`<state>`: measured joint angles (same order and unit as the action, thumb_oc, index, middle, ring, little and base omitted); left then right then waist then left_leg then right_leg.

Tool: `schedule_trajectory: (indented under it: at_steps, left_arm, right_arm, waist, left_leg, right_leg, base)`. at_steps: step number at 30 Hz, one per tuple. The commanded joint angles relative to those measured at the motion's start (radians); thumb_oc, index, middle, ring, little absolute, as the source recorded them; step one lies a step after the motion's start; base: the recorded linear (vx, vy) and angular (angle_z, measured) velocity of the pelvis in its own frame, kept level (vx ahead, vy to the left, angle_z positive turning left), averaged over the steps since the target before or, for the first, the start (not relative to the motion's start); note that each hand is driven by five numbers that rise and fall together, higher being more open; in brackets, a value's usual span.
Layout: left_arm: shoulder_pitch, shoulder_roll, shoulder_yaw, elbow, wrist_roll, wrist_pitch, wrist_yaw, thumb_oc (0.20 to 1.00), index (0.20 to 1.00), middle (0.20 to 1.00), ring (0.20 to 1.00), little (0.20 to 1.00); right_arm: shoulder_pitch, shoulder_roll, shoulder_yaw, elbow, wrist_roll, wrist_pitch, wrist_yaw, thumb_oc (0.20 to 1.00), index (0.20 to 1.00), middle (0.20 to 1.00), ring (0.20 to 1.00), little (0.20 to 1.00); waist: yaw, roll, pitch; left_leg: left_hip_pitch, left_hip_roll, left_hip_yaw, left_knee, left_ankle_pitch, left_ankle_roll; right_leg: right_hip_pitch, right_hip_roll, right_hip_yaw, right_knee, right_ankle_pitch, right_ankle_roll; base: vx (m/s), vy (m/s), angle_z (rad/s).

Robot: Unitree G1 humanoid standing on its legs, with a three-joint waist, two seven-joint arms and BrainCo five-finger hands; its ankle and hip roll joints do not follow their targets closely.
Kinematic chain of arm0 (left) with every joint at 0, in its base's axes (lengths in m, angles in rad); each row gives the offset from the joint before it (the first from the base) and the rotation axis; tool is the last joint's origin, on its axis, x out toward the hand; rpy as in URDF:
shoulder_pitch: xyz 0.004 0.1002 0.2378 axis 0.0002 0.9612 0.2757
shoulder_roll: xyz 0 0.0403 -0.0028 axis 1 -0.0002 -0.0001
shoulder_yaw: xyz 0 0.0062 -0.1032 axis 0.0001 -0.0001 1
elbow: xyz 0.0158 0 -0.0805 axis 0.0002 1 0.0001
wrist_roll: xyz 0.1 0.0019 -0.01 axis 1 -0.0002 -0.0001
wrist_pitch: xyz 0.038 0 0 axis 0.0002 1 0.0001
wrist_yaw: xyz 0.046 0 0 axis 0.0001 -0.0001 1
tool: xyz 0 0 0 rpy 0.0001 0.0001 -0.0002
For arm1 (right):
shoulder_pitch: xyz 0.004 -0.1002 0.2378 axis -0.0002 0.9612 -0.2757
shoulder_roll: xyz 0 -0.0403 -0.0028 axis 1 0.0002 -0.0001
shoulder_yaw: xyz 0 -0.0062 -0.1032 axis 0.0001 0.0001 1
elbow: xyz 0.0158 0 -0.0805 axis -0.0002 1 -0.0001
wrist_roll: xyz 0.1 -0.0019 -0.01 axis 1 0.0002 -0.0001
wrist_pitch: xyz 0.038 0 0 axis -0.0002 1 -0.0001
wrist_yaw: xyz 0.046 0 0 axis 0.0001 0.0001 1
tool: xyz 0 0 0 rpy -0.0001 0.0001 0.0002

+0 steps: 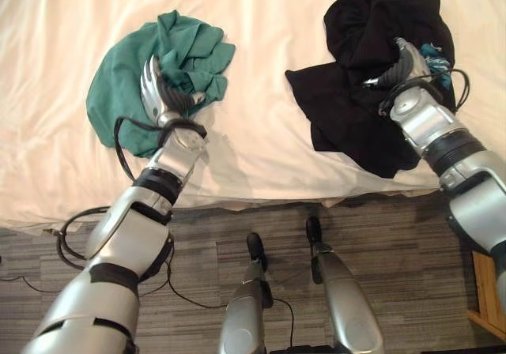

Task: Tidy up the quilt and then pick up the clothes from the bed and put them into the laundry hamper.

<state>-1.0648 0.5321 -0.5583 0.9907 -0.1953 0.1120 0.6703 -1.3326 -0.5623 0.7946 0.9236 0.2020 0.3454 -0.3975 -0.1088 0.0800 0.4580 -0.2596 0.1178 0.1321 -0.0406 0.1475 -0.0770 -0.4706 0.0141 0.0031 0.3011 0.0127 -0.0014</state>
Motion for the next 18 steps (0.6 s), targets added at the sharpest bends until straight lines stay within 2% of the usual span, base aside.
schedule_trajectory:
  at_steps: [1,2,3,4,5,6,11,14,15,17,18]
  left_arm:
    - [-0.053,0.029,0.047,0.029,0.066,0.096,0.025,1.0,1.0,1.0,1.0,1.0]
    - [-0.051,0.027,0.046,0.028,0.07,0.105,0.015,1.0,1.0,1.0,1.0,1.0]
    - [-0.036,0.009,0.044,0.029,0.063,0.156,-0.02,1.0,1.0,1.0,1.0,1.0]
    - [-0.018,-0.011,0.05,0.04,0.03,0.19,-0.04,0.545,0.545,0.545,0.545,0.545]
    - [-0.014,-0.017,0.052,0.045,0.025,0.203,-0.051,0.416,0.416,0.416,0.416,0.416]
    - [0.004,-0.045,0.055,0.076,0.025,0.211,-0.082,0.2,0.2,0.2,0.2,0.2]
    - [0.005,-0.077,0.045,0.13,-0.011,0.179,-0.121,0.2,0.2,0.2,0.2,0.2]
    - [0.014,-0.084,0.049,0.119,-0.01,0.145,-0.125,0.2,0.2,0.2,0.2,0.2]
    - [0.03,-0.084,0.064,0.11,-0.034,0.089,-0.119,0.2,0.2,0.2,0.2,0.2]
    - [0.047,-0.084,0.081,0.092,-0.056,0.022,-0.116,0.2,0.2,0.2,0.2,0.2]
    - [0.067,-0.082,0.1,0.056,-0.095,-0.069,-0.128,0.2,0.2,0.2,0.2,0.2]
  right_arm:
    - [-0.064,0.068,-0.009,0.049,0.01,0.007,-0.047,1.0,1.0,1.0,1.0,1.0]
    - [-0.062,0.07,-0.01,0.048,0.011,0.011,-0.047,1.0,1.0,1.0,1.0,1.0]
    - [-0.052,0.089,-0.021,0.048,-0.006,0.026,-0.045,1.0,1.0,1.0,1.0,1.0]
    - [-0.043,0.109,-0.026,0.049,-0.029,0.052,-0.035,0.416,0.416,0.416,0.416,0.416]
    - [-0.041,0.115,-0.027,0.051,-0.042,0.066,-0.025,0.2,0.2,0.2,0.2,0.2]
    - [-0.03,0.141,-0.018,0.067,-0.069,0.088,-0.012,0.2,0.2,0.2,0.2,0.2]
    - [-0.018,0.177,0.004,0.096,-0.064,0.082,-0.012,0.2,0.2,0.2,0.2,0.2]
    - [-0.009,0.177,-0.005,0.095,-0.05,0.047,-0.023,0.2,0.2,0.2,0.2,0.2]
    - [0.002,0.171,-0.013,0.097,-0.018,-0.019,-0.041,0.2,0.2,0.2,0.2,0.2]
    - [0.016,0.166,-0.024,0.093,0.027,-0.093,-0.052,0.2,0.2,0.2,0.2,0.2]
    - [0.034,0.161,-0.044,0.071,0.085,-0.16,-0.054,0.2,0.2,0.2,0.2,0.2]
  waist:
    - [0.019,-0.069,0.062]
    - [0.019,-0.069,0.062]
    - [0.02,-0.067,0.062]
    - [0.021,-0.066,0.062]
    - [0.02,-0.066,0.062]
    - [0.019,-0.062,0.062]
    - [0.011,-0.054,0.062]
    - [0.014,-0.051,0.062]
    - [0.018,-0.051,0.062]
    - [0.019,-0.052,0.062]
    - [0.021,-0.054,0.062]
  left_leg:
    - [0.018,-0.006,-0.009,0.037,-0.081,0.004]
    - [0.018,-0.007,-0.008,0.037,-0.081,0.004]
    - [0.015,-0.013,-0.008,0.042,-0.086,0.007]
    - [0.012,-0.017,-0.004,0.044,-0.087,0.009]
    - [0.011,-0.018,-0.003,0.045,-0.087,0.01]
    - [0.005,-0.019,0.001,0.048,-0.085,0.01]
    - [-0.006,-0.021,0.013,0.05,-0.083,0.011]
    - [-0.012,-0.022,0.014,0.049,-0.08,0.01]
    - [-0.002,-0.024,0.008,0.045,-0.083,0.011]
    - [0.014,-0.026,0.005,0.04,-0.087,0.012]
    - [0.031,-0.025,0.002,0.038,-0.091,0.011]
  right_leg:
    - [0.163,-0.082,0.024,-0.219,0.043,0.092]
    - [0.163,-0.082,0.024,-0.219,0.042,0.092]
    - [0.162,-0.083,0.025,-0.216,0.04,0.092]
    - [0.16,-0.084,0.028,-0.216,0.039,0.091]
    - [0.159,-0.084,0.028,-0.215,0.039,0.091]
    - [0.158,-0.083,0.03,-0.218,0.039,0.088]
    - [0.148,-0.086,0.039,-0.217,0.037,0.084]
    - [0.143,-0.086,0.037,-0.216,0.039,0.082]
    - [0.152,-0.087,0.036,-0.218,0.036,0.083]
    - [0.168,-0.089,0.035,-0.221,0.032,0.084]
    - [0.185,-0.091,0.036,-0.226,0.03,0.085]
  base:
    - [0.0,0.0,0.0]
    - [0.0,0.0,0.0]
    - [0.0,0.0,0.0]
    - [0.0,0.0,0.0]
    - [0.0,0.05,-0.03]
    - [0.01,0.049,-0.01]
    - [0.0,0.042,-0.01]
    - [0.0,0.003,-0.01]
    - [0.0,0.0,0.0]
    - [0.0,0.0,0.0]
    - [0.0,0.0,0.0]
